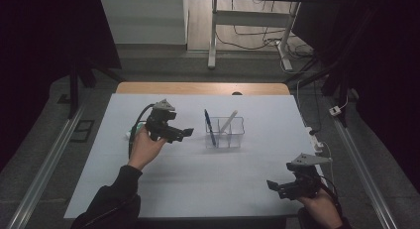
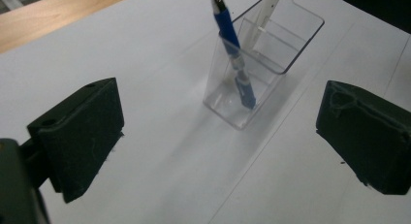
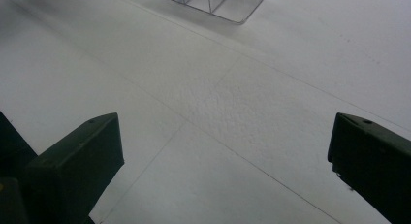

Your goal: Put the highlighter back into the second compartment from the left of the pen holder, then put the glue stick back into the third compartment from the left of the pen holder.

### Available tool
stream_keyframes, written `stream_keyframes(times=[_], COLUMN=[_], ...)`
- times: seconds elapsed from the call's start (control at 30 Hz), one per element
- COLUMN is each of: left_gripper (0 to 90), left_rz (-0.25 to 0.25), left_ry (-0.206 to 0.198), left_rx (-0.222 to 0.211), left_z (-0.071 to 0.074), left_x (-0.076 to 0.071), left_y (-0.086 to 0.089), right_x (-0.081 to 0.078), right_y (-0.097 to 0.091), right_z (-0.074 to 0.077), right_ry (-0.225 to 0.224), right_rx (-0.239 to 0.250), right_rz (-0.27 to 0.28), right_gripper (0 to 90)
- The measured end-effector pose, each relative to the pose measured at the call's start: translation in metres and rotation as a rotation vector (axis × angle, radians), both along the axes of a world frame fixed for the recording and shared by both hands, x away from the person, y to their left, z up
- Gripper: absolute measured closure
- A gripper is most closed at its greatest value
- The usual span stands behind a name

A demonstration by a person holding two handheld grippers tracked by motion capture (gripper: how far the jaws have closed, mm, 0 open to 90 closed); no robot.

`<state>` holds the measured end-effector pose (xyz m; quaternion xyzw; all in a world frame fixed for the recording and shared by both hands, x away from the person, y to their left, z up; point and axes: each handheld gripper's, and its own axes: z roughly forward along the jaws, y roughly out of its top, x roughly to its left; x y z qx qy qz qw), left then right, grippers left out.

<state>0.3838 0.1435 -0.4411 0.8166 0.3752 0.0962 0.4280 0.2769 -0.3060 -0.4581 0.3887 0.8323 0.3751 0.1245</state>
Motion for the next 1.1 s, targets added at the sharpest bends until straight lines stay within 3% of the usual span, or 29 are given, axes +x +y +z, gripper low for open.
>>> stream_keyframes(times=[0.13,0.2,0.37,0.73,0.93,1.1], left_gripper=[3.6,4.6,3.2,1.2,1.5,1.7], left_rz=[0.015,0.031,0.041,0.176,0.204,0.215], left_ry=[0.041,0.037,0.051,0.071,0.107,0.134], left_rx=[0.023,0.048,0.027,0.051,0.127,0.114], left_z=[-0.007,-0.01,-0.02,-0.03,-0.04,-0.045], left_x=[-0.001,-0.002,0.001,0.003,0.012,0.022], left_y=[0.01,0.016,0.039,0.087,0.099,0.107], right_x=[0.0,0.0,0.0,0.0,0.0,0.001], right_y=[0.0,0.001,0.0,0.001,0.0,0.0], right_z=[0.0,0.0,0.0,0.0,0.0,0.0], right_ry=[0.002,0.002,0.002,0.003,0.004,0.006], right_rx=[0.001,-0.009,-0.004,-0.009,-0.008,-0.002], right_rz=[0.0,-0.002,-0.005,-0.004,-0.004,-0.001], right_gripper=[0.0,0.0,0.0,0.0,0.0,0.0])
